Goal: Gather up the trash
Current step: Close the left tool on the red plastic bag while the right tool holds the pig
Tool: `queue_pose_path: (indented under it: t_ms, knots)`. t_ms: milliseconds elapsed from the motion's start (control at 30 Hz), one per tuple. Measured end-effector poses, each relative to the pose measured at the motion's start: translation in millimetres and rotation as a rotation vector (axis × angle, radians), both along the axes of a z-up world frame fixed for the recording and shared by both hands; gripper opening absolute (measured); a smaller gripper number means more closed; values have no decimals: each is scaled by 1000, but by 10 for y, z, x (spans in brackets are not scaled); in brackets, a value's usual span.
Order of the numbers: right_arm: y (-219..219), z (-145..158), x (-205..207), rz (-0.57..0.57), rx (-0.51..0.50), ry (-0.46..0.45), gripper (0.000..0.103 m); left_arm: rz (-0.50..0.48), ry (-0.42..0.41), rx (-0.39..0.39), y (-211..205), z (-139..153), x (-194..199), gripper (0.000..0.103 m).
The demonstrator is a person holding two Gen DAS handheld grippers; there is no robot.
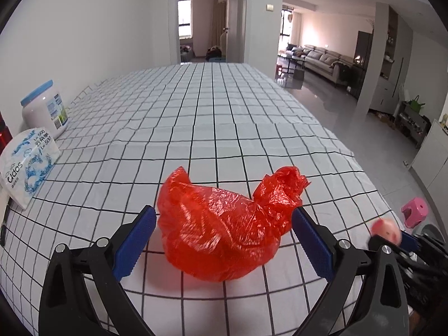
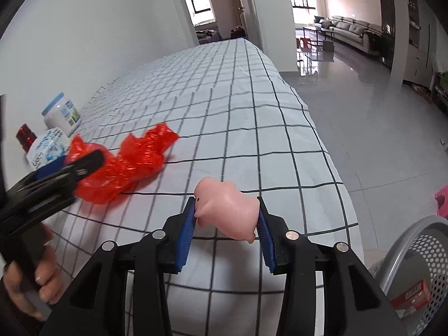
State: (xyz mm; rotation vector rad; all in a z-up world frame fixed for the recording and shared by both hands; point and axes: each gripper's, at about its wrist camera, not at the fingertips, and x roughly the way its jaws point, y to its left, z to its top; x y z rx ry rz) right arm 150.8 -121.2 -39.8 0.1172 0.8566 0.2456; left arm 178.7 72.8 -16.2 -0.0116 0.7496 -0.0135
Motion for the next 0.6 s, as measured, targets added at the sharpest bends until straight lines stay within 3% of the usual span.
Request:
queue_pose_path:
  t_ms: [133, 300, 600]
  knots:
    - [1, 71, -67, 7, 7, -14, 40, 35, 34, 48, -74, -113, 133, 95]
    - [-16, 80, -101, 5, 15, -16, 40, 37, 57, 43, -87, -188, 193, 93]
    - [-54, 29, -179, -6, 28, -4, 40, -34, 90, 12, -180, -280, 174, 38]
